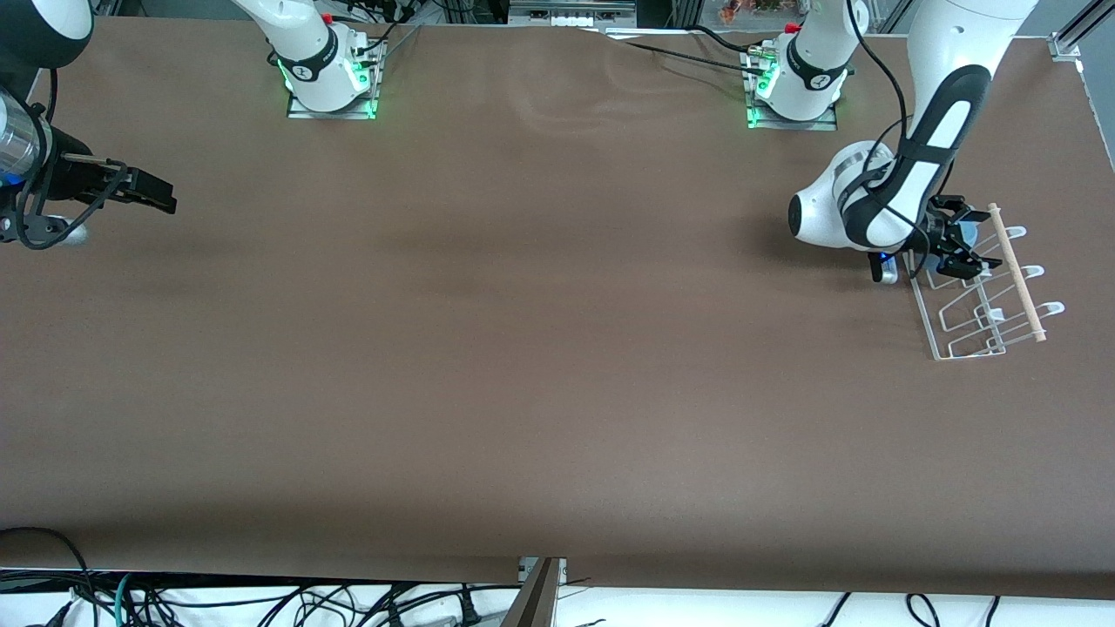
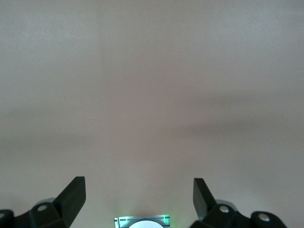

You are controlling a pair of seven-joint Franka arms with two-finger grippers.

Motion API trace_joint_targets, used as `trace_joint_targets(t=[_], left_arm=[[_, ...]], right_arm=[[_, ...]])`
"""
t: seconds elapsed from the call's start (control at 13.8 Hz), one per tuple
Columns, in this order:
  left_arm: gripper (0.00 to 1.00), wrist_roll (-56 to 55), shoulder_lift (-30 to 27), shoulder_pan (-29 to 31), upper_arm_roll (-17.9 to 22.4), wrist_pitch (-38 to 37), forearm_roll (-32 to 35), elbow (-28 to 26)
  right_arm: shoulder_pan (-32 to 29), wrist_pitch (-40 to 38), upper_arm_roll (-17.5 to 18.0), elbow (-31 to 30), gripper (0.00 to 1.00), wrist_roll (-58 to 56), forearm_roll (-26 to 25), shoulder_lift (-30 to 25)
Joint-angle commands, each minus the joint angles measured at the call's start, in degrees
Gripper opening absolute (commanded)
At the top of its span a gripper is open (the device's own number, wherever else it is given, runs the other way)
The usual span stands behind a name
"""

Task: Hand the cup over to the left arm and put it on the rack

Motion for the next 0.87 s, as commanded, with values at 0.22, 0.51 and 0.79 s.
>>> trace_joint_targets(t=[0.22,0.51,0.79], left_arm=[[1.0,0.56,-6.57,-0.23,-1.39,-0.18,-17.02,13.11],[1.0,0.38,-9.91,-0.05,-1.4,-0.35,-33.29,28.31],[1.0,-0.23,-10.89,-0.23,-1.48,-0.09,-48.12,40.88]], right_arm=[[0.05,-1.13,-0.03,0.53,1.0,-0.49,-0.67,-0.48],[0.05,-1.13,-0.03,0.53,1.0,-0.49,-0.67,-0.48],[0.05,-1.13,-0.03,0.53,1.0,-0.49,-0.67,-0.48]])
